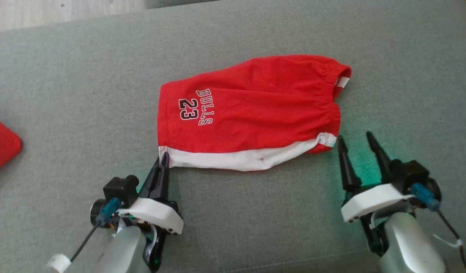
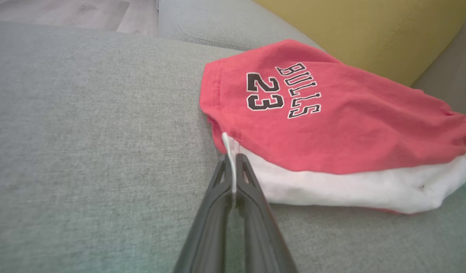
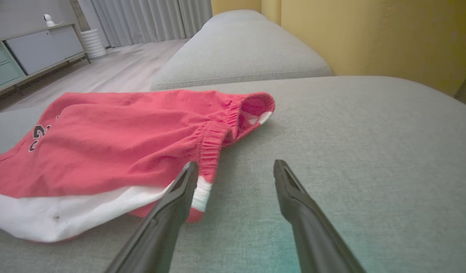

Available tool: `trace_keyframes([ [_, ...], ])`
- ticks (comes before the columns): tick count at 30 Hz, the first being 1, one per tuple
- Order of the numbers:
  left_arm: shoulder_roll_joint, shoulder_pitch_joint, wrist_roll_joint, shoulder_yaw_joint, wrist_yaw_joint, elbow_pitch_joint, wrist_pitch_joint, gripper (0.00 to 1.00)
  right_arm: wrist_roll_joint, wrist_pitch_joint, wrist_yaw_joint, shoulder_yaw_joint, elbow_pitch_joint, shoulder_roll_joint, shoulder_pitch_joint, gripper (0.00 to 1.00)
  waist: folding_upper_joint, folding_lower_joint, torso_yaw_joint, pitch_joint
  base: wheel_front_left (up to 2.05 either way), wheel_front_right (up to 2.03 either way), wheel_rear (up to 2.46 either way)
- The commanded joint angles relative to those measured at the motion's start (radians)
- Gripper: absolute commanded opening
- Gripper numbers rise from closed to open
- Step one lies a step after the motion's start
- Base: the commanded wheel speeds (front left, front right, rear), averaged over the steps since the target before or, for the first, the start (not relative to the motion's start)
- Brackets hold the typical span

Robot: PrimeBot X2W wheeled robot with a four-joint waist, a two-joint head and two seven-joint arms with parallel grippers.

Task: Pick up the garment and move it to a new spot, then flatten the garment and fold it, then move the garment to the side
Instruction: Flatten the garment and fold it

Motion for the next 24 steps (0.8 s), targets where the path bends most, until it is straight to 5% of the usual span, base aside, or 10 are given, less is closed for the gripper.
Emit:
trace_keyframes([
  [1,0.006,0.001,0.011,0.033,-0.005,-0.035,-0.005,0.0,0.008,-0.012,-0.001,0.038,-0.009,-0.002,-0.029,1.0,0.0,0.0,0.006,-0.007,0.0,0.0,0.0],
  [20,0.006,0.013,0.026,0.03,-0.006,-0.071,-0.005,0.0,0.02,-0.012,-0.001,0.111,0.172,-0.006,-0.123,1.0,0.0,0.0,0.046,0.014,0.0,0.0,0.0],
  [21,0.006,0.012,0.027,0.03,-0.006,-0.071,-0.005,0.0,0.023,-0.012,-0.001,0.113,0.18,-0.006,-0.128,0.92,0.0,0.0,0.048,0.015,0.0,0.0,0.0],
  [24,0.006,0.011,0.029,0.029,-0.006,-0.073,-0.005,0.0,0.033,-0.012,-0.001,0.118,0.194,-0.006,-0.137,0.36,0.0,0.0,0.052,0.018,0.0,0.0,0.0],
])
